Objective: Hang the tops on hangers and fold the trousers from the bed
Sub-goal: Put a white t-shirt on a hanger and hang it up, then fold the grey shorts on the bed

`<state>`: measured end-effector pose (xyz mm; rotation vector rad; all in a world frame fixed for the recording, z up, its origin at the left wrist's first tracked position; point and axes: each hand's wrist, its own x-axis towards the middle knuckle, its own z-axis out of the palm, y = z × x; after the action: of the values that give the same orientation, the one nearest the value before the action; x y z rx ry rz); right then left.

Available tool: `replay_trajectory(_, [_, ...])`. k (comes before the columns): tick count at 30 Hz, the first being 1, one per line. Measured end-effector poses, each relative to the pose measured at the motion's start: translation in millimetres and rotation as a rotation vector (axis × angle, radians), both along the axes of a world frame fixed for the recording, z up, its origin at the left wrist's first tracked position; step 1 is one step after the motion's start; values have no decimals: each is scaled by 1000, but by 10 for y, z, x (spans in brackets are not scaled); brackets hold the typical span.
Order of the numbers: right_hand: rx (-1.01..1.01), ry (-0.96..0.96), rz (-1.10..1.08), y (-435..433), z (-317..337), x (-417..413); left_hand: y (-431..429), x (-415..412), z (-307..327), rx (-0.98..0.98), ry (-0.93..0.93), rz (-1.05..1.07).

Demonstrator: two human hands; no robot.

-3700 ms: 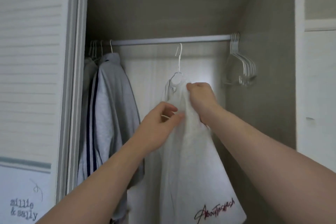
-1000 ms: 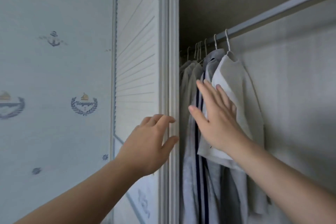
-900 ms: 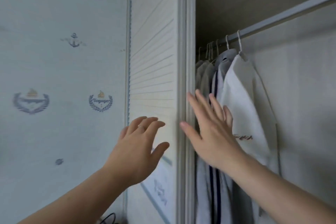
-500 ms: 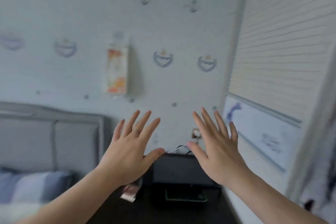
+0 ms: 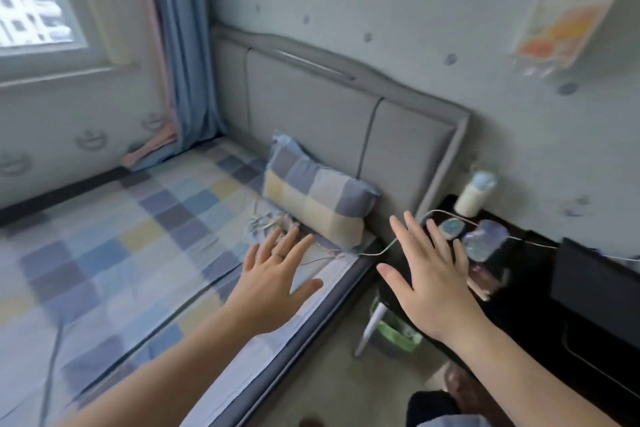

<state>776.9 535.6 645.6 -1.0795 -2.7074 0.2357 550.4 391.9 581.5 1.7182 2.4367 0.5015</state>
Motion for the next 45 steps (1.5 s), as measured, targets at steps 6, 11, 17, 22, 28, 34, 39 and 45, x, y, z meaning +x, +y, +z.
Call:
replay_trajectory(6, [-168, -89, 125, 439, -742, -1052, 2, -694, -762, -176, -146, 157])
replay_trajectory(11, [-305, -197, 188, 1068, -1284, -1875, 443, -1275, -1236, -300, -295, 292])
replay_trajectory(17, [-455, -402, 220, 1812, -2089, -2730, 954, -1784, -1878, -433, -466, 441])
replay_trajectory(22, [-581, -546, 184, 2191, -2993, -3394, 1322, -2093, -2686, -500, -638, 523])
replay_trajectory(28, [-643, -686, 187, 2543, -4354, -3923, 1689, -2473, -3959, -557, -713, 502])
replay_trajectory(34, [-587, -630, 308, 2762, -5567, -4391, 2053, -3014, -5271, -544, -600, 449])
replay_trajectory(39, [-399, -374, 301, 2851, -6204, -5069, 2523, -3562, -5977, -247, -591, 567])
replay_trajectory(45, [-328, -245, 266, 2986, -6380, -5666, 3027, -4072, -6143, -51, -543, 651])
